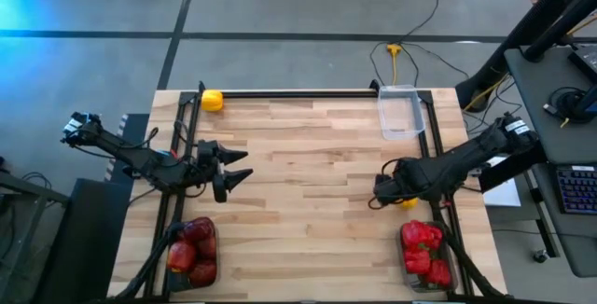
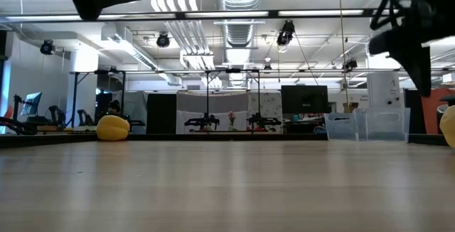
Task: Sort produce into baskets
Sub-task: Put the yellow bell pepper into the transparent bin
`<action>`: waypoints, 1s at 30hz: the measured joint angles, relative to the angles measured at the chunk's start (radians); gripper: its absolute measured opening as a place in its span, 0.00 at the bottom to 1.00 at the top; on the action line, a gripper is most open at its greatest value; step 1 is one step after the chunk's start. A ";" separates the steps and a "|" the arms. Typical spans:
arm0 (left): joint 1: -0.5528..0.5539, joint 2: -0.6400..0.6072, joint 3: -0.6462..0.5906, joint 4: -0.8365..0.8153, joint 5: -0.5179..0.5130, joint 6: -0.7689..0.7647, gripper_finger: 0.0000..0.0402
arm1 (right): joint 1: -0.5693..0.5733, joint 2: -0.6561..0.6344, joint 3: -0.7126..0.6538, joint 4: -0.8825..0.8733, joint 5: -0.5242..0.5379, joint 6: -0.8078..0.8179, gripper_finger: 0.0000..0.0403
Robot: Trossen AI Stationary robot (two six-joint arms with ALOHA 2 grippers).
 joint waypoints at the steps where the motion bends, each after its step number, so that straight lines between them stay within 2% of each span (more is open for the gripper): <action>1: 0.000 0.000 0.000 -0.013 0.012 -0.007 0.84 | -0.007 -0.001 -0.017 -0.004 0.000 0.009 0.93; 6: 0.000 0.013 0.000 -0.060 0.063 -0.040 0.86 | -0.033 0.007 -0.061 0.020 -0.033 0.051 0.93; 10: 0.000 0.018 0.000 -0.091 0.094 -0.049 0.87 | -0.040 0.038 -0.089 0.022 -0.103 0.073 0.93; 15: 0.014 0.016 0.000 -0.119 0.101 -0.078 0.87 | -0.050 0.059 -0.135 0.147 -0.097 0.093 0.92; 21: 0.078 0.012 0.000 -0.120 0.101 -0.074 0.87 | -0.073 0.071 -0.205 0.271 -0.119 0.094 0.82; 24: 0.116 0.004 0.000 -0.120 0.112 -0.033 0.87 | -0.082 0.072 -0.187 0.270 -0.084 0.084 0.75; 27: 0.175 0.000 0.000 -0.119 0.236 0.027 0.87 | -0.117 0.073 -0.112 0.221 -0.071 -0.004 0.70; 30: 0.274 0.009 0.000 -0.103 0.388 0.061 0.87 | -0.212 0.082 -0.025 0.128 -0.018 -0.142 0.69</action>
